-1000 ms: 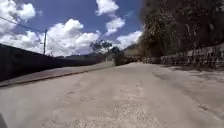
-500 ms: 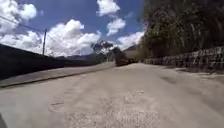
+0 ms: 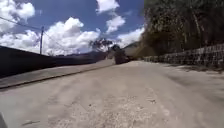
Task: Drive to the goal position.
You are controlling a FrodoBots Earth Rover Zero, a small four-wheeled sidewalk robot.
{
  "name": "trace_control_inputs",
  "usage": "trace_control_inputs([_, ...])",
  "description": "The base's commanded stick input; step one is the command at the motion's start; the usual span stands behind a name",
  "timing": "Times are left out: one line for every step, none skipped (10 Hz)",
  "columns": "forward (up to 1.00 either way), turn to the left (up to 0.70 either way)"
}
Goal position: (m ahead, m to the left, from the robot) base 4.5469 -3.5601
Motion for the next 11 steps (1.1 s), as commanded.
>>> trace_control_inputs([1.00,-0.01])
trace_control_inputs([1.00,-0.01])
trace_control_inputs([1.00,-0.01])
trace_control_inputs([1.00,-0.01])
trace_control_inputs([1.00,-0.01])
trace_control_inputs([1.00,-0.01])
trace_control_inputs([1.00,-0.01])
trace_control_inputs([1.00,-0.01])
trace_control_inputs([1.00,-0.01])
trace_control_inputs([1.00,-0.01])
trace_control_inputs([1.00,-0.01])
